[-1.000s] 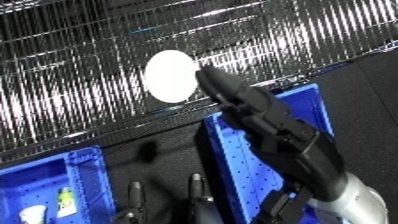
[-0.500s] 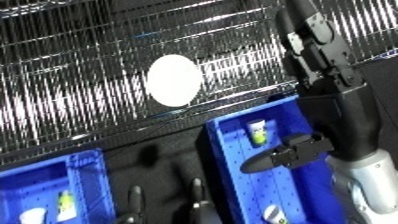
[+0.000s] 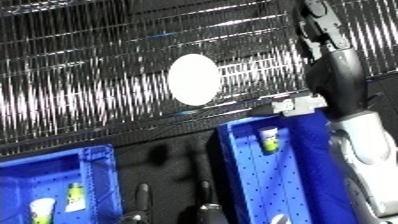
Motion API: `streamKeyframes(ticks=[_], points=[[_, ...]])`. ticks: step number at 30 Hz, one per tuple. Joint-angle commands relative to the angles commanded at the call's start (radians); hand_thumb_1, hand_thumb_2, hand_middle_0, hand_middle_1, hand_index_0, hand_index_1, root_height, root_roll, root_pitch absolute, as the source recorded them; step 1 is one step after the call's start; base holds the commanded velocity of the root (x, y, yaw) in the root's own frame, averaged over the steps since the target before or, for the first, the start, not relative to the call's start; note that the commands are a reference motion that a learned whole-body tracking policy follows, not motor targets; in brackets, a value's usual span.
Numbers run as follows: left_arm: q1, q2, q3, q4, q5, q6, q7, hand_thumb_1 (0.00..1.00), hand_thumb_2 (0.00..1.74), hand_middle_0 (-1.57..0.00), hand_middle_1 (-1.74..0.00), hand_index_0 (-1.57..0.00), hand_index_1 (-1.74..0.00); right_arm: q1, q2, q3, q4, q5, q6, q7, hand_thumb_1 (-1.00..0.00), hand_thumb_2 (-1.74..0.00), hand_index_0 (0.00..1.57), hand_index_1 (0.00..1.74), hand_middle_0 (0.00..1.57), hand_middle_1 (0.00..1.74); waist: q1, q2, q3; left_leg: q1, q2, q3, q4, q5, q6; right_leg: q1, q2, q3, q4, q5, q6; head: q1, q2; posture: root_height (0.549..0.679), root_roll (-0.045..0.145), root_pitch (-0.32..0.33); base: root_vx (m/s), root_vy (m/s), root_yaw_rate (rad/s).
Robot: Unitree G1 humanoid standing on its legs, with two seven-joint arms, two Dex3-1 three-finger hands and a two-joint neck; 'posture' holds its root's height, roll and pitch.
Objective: Pick up the object and place it into the box
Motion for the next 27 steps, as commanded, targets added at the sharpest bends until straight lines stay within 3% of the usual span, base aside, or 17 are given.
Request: streamKeyframes(ticks=[8,16,27], points=[[0.004,-0.004,-0.029,-0.024,-0.021,0.012,0.004,0.0,0.0,0.0,0.0,0.0,0.0,-0.115,-0.01,0.08,0.192,0.006,-0.005,0.023,0.0,0.0,0.0,0.0,0.0,0.0,0.015,0.031,0.0,-0.053,-0.013,0.005,0.04,-0.018,0.0088,-0.065,-0.0057,0.008,0.048,-0.011,-0.009,0.06,0.025,0.636,0.088,0.038,-0.023,0.042,0.045],[0.012,-0.002,-0.051,-0.055,-0.038,0.021,0.007,0.0,0.0,0.0,0.0,0.0,0.0,-0.19,-0.016,0.137,0.319,0.013,-0.002,0.053,0.0,0.0,0.0,0.0,0.0,0.0,0.028,0.051,0.0,-0.108,-0.022,0.008,0.085,-0.044,0.021,-0.122,-0.0083,0.013,0.094,-0.021,-0.0168,0.101,0.057,0.629,0.089,0.061,-0.024,0.027,0.033],[0.017,0.002,-0.066,-0.089,-0.047,0.037,0.018,0.0,0.0,0.0,0.0,0.0,0.0,-0.241,-0.011,0.188,0.362,-0.018,0.012,0.081,0.0,0.0,0.0,0.0,0.0,0.0,0.044,0.058,0.0,-0.15,-0.023,0.007,0.115,-0.067,0.0325,-0.168,-0.0118,0.013,0.133,-0.03,-0.0194,0.131,0.096,0.624,0.085,0.081,-0.008,0.015,0.028]])
